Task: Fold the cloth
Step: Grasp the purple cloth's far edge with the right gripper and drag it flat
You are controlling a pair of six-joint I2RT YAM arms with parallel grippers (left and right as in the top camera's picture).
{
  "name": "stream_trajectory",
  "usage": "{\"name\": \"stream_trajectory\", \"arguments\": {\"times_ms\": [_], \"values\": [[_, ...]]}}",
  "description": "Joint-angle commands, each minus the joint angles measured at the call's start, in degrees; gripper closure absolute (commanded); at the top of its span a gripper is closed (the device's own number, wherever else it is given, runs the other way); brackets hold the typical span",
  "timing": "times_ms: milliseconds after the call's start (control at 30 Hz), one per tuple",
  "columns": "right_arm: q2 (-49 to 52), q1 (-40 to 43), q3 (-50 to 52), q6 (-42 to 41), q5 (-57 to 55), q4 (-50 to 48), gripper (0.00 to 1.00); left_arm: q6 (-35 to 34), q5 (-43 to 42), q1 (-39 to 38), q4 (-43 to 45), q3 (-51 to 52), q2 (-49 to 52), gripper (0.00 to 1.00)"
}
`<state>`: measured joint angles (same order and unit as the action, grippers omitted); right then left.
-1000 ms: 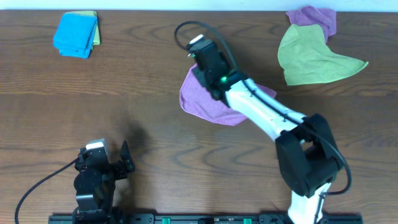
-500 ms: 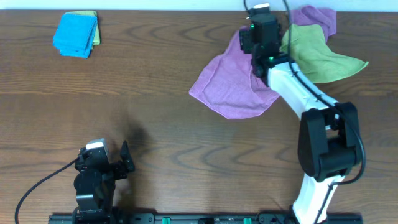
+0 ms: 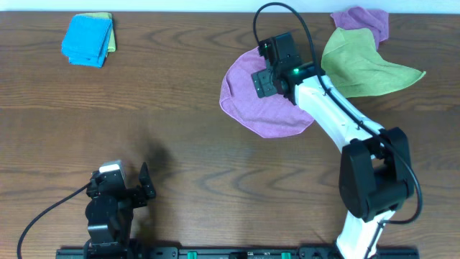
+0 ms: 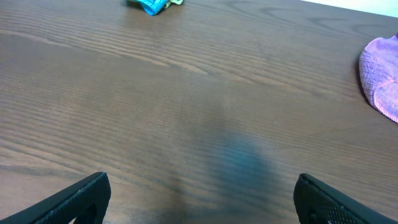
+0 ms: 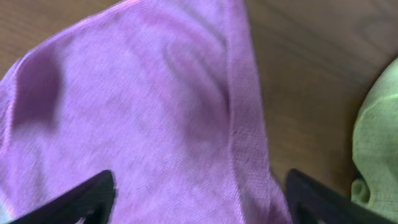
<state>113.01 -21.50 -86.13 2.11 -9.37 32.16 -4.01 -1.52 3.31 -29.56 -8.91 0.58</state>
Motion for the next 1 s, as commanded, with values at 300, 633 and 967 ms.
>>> {"name": "stream_trajectory", "arguments": {"times_ms": [300, 633, 967], "values": [[1.57, 8.72, -1.16, 6.78, 4.70, 7.30, 0.33, 0.83, 0.02, -0.11, 0.09, 0.83, -0.33, 0.05], [1.79, 7.50, -0.33, 10.78, 2.08, 13.84, 0.38, 0.85, 0.02, -0.11, 0.09, 0.83, -0.33, 0.05], [4.98, 8.94, -0.26, 10.19, -4.11, 14.36, 0.52, 0.85, 0.02, -0.11, 0.09, 0.83, -0.33, 0.05]]}}
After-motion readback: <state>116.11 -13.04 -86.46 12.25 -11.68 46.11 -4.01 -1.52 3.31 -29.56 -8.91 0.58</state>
